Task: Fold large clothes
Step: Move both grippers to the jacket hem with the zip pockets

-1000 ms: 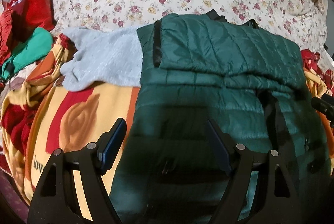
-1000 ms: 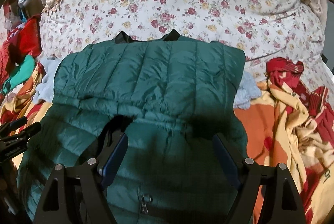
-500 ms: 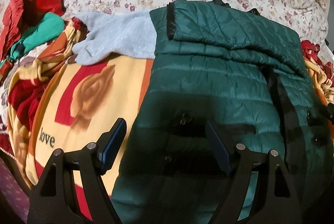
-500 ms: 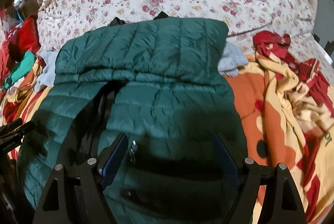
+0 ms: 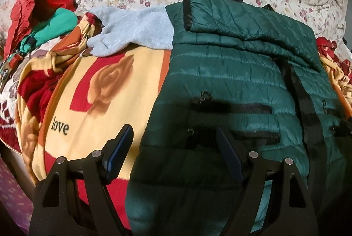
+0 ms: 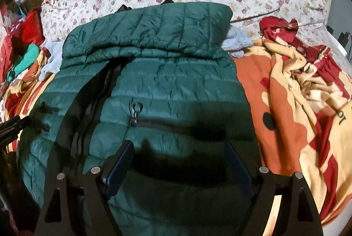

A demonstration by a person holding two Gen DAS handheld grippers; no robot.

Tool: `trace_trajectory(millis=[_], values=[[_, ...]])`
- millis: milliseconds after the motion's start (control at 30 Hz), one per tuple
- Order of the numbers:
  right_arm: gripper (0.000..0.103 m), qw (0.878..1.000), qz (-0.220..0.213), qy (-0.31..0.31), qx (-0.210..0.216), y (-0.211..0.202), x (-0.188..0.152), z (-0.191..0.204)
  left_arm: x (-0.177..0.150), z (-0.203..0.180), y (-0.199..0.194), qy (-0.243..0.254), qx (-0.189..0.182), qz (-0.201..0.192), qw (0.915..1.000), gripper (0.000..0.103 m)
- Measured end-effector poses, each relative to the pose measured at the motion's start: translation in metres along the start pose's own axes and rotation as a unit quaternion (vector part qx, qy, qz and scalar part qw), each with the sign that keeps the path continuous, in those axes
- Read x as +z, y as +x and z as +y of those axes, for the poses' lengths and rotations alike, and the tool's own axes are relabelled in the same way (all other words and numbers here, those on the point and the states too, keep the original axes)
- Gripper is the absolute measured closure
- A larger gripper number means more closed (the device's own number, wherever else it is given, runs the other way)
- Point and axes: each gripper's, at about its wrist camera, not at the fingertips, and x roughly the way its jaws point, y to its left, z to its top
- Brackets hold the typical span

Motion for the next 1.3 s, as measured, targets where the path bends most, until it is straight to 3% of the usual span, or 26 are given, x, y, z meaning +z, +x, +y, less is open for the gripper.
trace_trajectory(millis=[500, 900, 1300], values=[[0.020, 0.999, 0.018, 0.027, 0.015, -0.008, -0.011, -0.015, -0.015, 0.009, -0.006, -0.004, -0.006, 0.014, 0.9999, 0.025], [0.020, 0.998, 0.027, 0.037, 0.036, -0.008, 0.005, -0.020, -0.017, 0.015, -0.003, -0.010, -0.009, 0.029, 0.9995, 0.025], [0.020, 0.998, 0.056, 0.012, 0.026, -0.010, -0.001, -0.023, -0.022, 0.028, -0.001, -0.014, -0.020, 0.050, 0.9985, 0.025]])
